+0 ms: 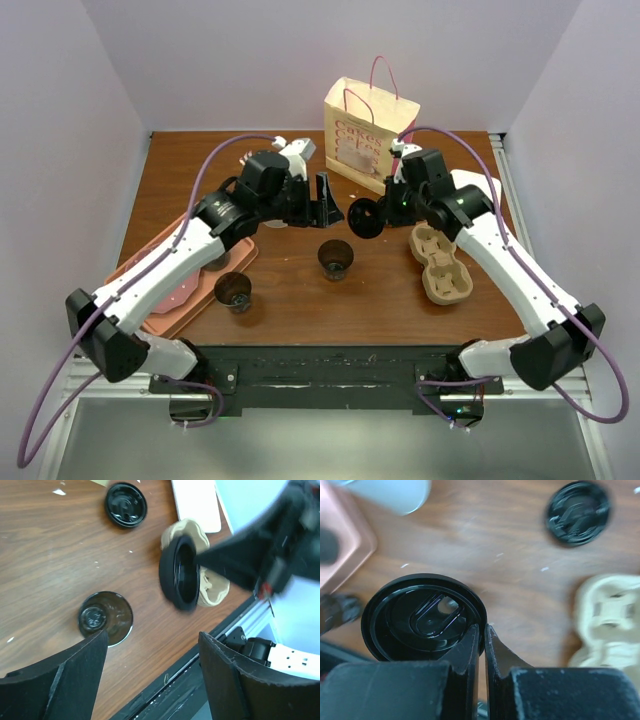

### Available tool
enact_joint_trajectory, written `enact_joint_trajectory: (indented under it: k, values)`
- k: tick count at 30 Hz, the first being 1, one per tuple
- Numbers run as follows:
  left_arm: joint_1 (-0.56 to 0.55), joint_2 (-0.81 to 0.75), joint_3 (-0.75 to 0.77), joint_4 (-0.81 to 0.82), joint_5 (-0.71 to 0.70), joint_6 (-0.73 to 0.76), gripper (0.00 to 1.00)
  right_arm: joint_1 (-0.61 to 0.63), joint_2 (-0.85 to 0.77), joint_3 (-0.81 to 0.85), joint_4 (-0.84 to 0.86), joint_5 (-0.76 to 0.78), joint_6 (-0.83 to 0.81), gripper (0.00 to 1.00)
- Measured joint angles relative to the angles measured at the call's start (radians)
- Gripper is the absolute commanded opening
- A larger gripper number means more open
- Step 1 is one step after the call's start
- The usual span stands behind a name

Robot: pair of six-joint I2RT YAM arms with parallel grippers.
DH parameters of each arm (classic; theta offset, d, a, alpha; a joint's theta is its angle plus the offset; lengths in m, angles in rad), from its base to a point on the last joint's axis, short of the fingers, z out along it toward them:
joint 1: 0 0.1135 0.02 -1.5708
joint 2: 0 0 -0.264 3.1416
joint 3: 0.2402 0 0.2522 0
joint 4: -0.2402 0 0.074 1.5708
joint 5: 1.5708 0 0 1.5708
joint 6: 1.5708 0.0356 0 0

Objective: Pack the takeout coffee

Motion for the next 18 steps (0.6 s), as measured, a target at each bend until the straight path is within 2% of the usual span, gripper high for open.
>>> enact_joint_trajectory:
  k: [6, 9, 12, 13, 15, 16, 18]
  values:
    - [0.000, 0.067, 0.000, 0.047, 0.070, 0.003, 0.71, 0.062, -0.045, -0.002, -0.020, -0.004, 0.085, 0.08]
    - [0.000, 0.075, 0.000, 0.063, 0.089, 0.004, 0.65, 0.074, -0.058, -0.002, -0.027, -0.005, 0.111, 0.09]
    - [0.000, 0.078, 0.000, 0.085, 0.111, 0.005, 0.51, 0.083, -0.063, -0.003, -0.027, -0.005, 0.130, 0.09]
    - [0.000, 0.081, 0.000, 0.092, 0.121, 0.007, 0.41, 0.085, -0.063, -0.004, -0.027, -0.005, 0.134, 0.10]
    - [0.000, 0.087, 0.000, 0.100, 0.135, 0.010, 0.30, 0.088, -0.063, -0.009, -0.027, -0.004, 0.141, 0.11]
    - [0.000, 0.090, 0.000, 0.102, 0.143, 0.010, 0.21, 0.089, -0.063, -0.013, -0.027, -0.004, 0.145, 0.13]
    - [0.000, 0.094, 0.000, 0.103, 0.149, 0.010, 0.15, 0.092, -0.063, -0.017, -0.031, -0.003, 0.147, 0.17]
